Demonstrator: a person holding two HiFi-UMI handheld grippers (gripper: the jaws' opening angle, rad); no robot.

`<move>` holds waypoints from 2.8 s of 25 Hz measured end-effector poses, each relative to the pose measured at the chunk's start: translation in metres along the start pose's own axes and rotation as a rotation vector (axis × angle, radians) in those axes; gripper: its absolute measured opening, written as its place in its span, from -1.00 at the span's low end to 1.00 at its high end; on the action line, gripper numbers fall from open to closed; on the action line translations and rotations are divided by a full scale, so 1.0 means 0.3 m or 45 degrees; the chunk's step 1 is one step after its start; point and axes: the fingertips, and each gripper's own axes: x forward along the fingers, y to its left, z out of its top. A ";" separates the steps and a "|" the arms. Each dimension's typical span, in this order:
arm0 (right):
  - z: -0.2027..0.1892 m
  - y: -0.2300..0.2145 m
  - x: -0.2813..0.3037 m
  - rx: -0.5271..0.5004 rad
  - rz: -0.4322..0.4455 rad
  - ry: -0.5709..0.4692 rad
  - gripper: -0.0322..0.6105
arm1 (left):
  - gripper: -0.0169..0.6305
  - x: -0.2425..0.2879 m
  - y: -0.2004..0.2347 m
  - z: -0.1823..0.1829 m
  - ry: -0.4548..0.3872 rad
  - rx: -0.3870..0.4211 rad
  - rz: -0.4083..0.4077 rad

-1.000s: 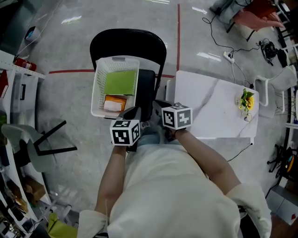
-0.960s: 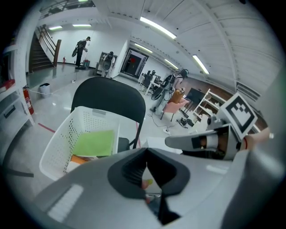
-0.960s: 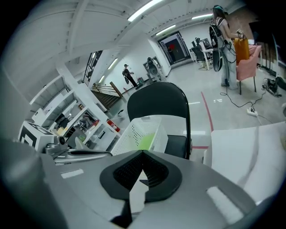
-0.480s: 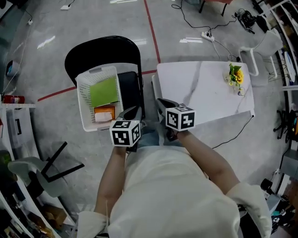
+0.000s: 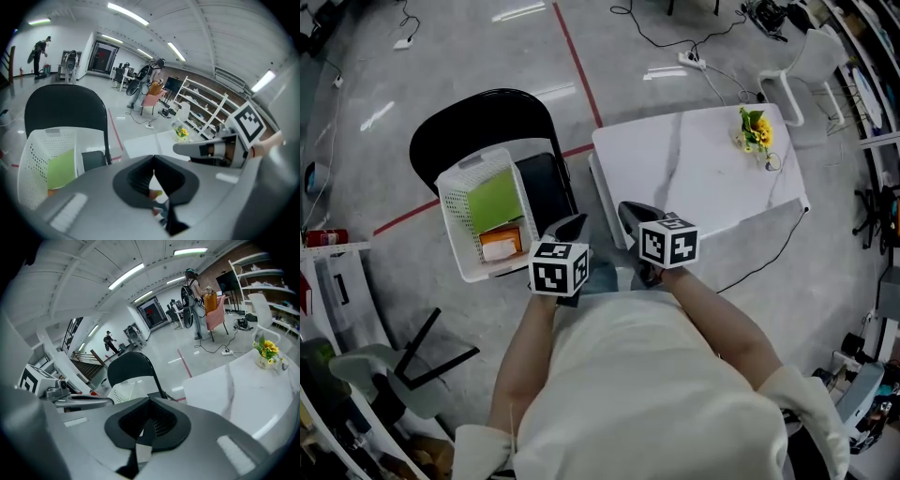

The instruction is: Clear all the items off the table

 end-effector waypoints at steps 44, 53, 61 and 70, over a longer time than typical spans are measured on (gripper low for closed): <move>0.219 -1.080 -0.484 0.220 -0.231 -0.225 -0.90 | -0.92 0.666 -0.767 0.190 0.100 0.127 -0.022; 0.218 -1.364 -0.553 0.276 -0.313 -0.210 -0.90 | -0.92 0.826 -0.899 0.176 0.140 0.125 -0.020; 0.188 -1.563 -0.524 0.230 -0.392 -0.202 -0.82 | -0.92 0.946 -0.934 0.133 0.194 0.113 -0.014; 0.155 -1.771 -0.418 0.134 -0.481 -0.220 -0.51 | -0.92 1.059 -0.924 0.072 0.265 0.085 -0.012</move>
